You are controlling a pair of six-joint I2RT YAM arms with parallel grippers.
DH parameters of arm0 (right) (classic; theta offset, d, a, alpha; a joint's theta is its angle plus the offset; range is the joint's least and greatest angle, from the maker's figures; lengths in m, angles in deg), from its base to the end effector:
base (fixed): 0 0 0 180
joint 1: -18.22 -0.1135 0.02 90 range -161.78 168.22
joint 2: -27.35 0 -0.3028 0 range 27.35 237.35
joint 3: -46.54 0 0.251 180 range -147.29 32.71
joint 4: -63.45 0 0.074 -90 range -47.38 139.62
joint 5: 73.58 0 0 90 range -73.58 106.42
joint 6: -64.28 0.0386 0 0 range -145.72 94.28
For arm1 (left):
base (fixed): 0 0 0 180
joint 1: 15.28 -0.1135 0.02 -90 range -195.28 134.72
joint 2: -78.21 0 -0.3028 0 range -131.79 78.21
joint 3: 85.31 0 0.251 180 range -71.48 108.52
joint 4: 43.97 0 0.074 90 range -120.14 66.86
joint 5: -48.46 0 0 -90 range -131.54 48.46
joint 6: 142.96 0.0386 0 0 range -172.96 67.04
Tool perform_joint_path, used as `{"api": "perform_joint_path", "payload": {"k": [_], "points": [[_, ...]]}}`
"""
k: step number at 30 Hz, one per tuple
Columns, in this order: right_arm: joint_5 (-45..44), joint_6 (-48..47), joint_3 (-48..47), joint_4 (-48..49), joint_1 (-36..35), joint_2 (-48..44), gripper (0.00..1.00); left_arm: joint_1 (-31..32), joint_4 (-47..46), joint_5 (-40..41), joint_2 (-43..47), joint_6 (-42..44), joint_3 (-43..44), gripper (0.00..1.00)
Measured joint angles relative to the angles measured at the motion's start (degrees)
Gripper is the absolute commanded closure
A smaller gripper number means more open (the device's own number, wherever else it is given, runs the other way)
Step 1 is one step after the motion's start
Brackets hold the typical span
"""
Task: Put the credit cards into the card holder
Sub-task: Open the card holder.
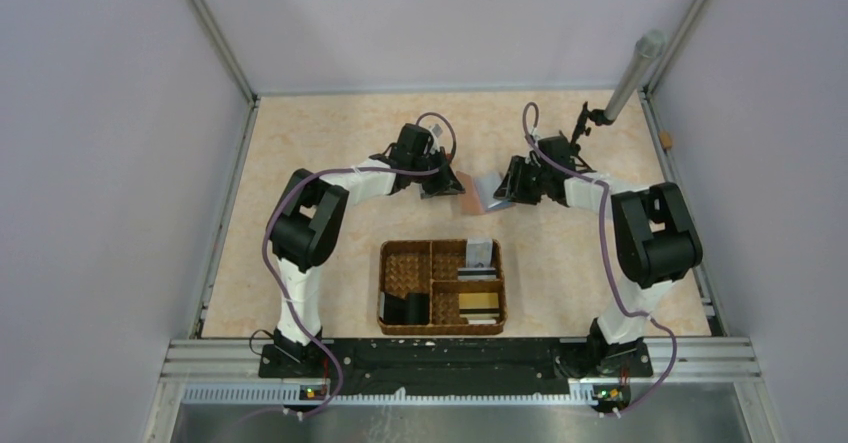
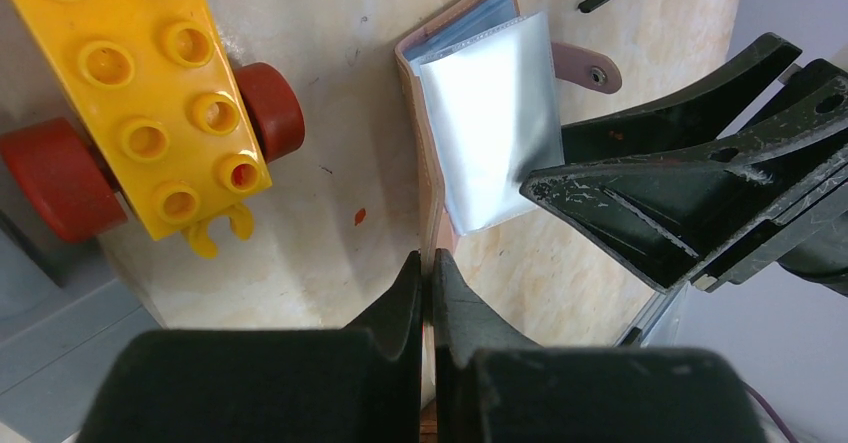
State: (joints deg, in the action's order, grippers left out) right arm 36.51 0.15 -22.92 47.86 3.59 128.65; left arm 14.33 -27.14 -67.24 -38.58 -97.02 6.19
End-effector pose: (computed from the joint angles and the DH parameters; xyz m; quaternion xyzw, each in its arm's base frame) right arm 0.3519 0.1056 0.1968 0.0268 0.9193 0.2762 0.2791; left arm 0.3952 -0.2439 0.2036 -0.0225 0.8954 -0.3999 0.1948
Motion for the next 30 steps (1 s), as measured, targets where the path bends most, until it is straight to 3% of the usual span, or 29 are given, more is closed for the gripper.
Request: {"api": "perform_joint_path", "payload": {"k": [13, 30], "points": [[-1.11, -0.79, -0.02, 0.04, 0.00, 0.22, 0.55, -0.15, 0.02, -0.24, -0.02, 0.48, 0.22, 1.00], [9.22, 1.68, -1.92, 4.55, -2.47, 4.24, 0.56, -0.79, -0.04, -0.63, -2.08, 0.50, 0.81, 1.00]]}}
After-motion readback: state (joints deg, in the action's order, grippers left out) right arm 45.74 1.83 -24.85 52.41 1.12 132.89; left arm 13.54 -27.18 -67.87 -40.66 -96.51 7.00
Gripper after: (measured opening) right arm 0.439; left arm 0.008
